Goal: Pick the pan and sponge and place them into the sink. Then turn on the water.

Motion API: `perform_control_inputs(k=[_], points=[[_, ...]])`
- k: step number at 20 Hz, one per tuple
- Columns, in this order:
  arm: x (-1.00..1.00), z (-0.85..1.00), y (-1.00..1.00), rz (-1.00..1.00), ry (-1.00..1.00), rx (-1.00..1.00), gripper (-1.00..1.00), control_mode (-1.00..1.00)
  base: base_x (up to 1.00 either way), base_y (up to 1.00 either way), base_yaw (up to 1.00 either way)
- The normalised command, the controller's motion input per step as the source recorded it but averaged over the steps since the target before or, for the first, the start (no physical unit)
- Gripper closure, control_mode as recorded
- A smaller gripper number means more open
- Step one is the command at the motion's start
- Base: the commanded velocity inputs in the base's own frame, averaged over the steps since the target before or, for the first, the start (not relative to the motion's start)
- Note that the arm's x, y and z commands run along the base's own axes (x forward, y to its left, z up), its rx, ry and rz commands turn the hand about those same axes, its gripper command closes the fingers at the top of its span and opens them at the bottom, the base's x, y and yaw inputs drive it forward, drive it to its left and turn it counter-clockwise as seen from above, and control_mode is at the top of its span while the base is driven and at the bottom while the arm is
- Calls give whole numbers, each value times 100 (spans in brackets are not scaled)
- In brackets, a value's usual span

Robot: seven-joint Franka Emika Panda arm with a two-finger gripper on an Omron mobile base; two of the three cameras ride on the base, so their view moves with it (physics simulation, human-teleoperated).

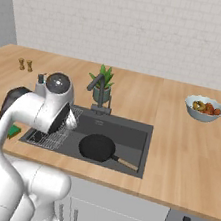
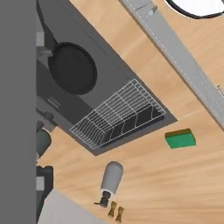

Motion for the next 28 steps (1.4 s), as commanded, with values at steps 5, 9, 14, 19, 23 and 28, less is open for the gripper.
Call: perform_control_inputs(k=[5,9,14,19,23,28], points=[[0,0,84,34,21,-15,-100,-100,0,0,0],[0,-1,78,30,22,-16,-100,-100,0,0,0],[0,-13,80,26,22,-12,-100,-100,0,0,0],[4,-32,82,12,9,-13,-100,-100,0,0,0],[5,-49,72,2,7,-12,-100,-100,0,0,0],[8,-55,50,0,1,-6,-100,-100,0,0,0]])
